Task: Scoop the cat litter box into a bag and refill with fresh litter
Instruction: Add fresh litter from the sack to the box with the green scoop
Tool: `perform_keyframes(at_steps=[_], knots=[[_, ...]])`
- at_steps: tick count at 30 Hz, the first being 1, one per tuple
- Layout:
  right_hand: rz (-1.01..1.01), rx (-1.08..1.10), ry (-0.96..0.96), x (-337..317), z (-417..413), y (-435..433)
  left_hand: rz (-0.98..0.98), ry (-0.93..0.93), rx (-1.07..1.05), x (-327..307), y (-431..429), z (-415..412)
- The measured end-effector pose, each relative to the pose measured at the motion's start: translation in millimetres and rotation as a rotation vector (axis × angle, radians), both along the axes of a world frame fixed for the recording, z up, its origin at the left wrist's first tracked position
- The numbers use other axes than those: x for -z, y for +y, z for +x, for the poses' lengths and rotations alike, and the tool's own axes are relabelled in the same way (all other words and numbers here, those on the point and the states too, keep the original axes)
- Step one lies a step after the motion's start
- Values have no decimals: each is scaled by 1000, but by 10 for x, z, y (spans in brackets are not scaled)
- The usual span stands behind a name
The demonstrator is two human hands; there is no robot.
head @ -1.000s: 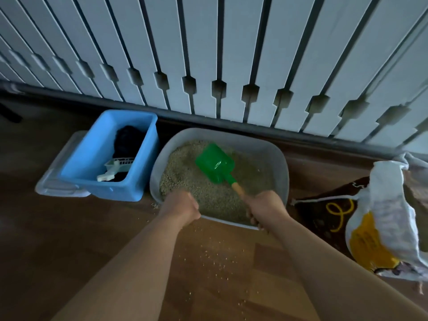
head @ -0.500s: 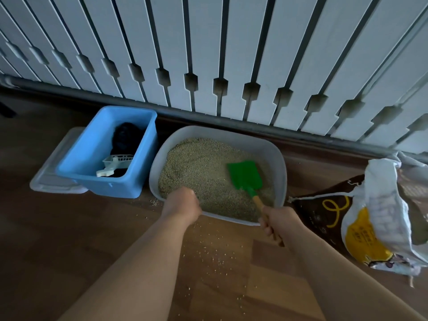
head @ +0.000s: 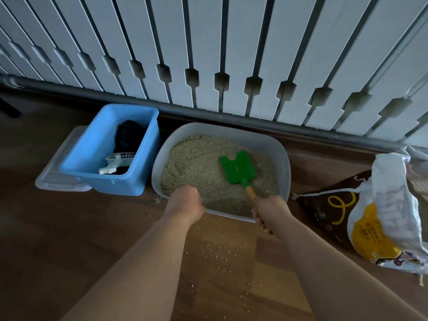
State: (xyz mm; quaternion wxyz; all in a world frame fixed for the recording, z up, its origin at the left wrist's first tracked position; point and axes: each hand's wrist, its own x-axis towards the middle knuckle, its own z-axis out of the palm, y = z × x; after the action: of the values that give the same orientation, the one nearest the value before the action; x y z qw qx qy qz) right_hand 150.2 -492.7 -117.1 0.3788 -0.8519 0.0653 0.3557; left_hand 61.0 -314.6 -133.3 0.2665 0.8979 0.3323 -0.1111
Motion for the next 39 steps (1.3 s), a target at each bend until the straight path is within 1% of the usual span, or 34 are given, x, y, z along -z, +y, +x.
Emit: perform_keyframes(at_steps=[2, 4, 6, 9, 12, 14, 17, 19, 22, 24, 27, 31, 35, 39], knots=[[6, -79, 7, -6, -20, 110, 7, 14, 7, -5, 0, 17], [-40, -171, -34, -19, -42, 161, -8, 33, -5, -24, 5, 43], [-149, -231, -138, -61, -31, 99, -14, 44, -9, -58, -29, 77], [-355, -275, -350, -241, 10, -146, -46, 41, 2, -80, -134, 137], [-473, -343, -544, -399, 0, -365, -50, 70, 23, -136, -250, 176], [-506, -394, -612, -489, -33, -481, -38, 77, 49, -204, -340, 222], [-444, -340, -569, -566, -74, -646, -25, 54, 32, -352, -493, 278], [-374, -274, -528, -633, -62, -776, -38, -25, -1, -473, -605, 327], [-207, -178, -482, -874, -11, -1074, -61, -154, -42, -715, -817, 414], [-143, -100, -497, -1101, 3, -1342, -96, -224, -45, -871, -983, 522], [-111, 6, -575, -1382, 18, -1744, -169, -327, -31, -1070, -1266, 727], [-138, 108, -571, -1693, 55, -2199, -247, -411, 45, -1262, -1798, 1031], [-199, 186, -537, -1924, 10, -2617, -333, -428, 163, -1338, -2377, 1265], [-358, 232, -467, -2059, -31, -2929, -323, -395, 254, -1323, -2748, 1323]])
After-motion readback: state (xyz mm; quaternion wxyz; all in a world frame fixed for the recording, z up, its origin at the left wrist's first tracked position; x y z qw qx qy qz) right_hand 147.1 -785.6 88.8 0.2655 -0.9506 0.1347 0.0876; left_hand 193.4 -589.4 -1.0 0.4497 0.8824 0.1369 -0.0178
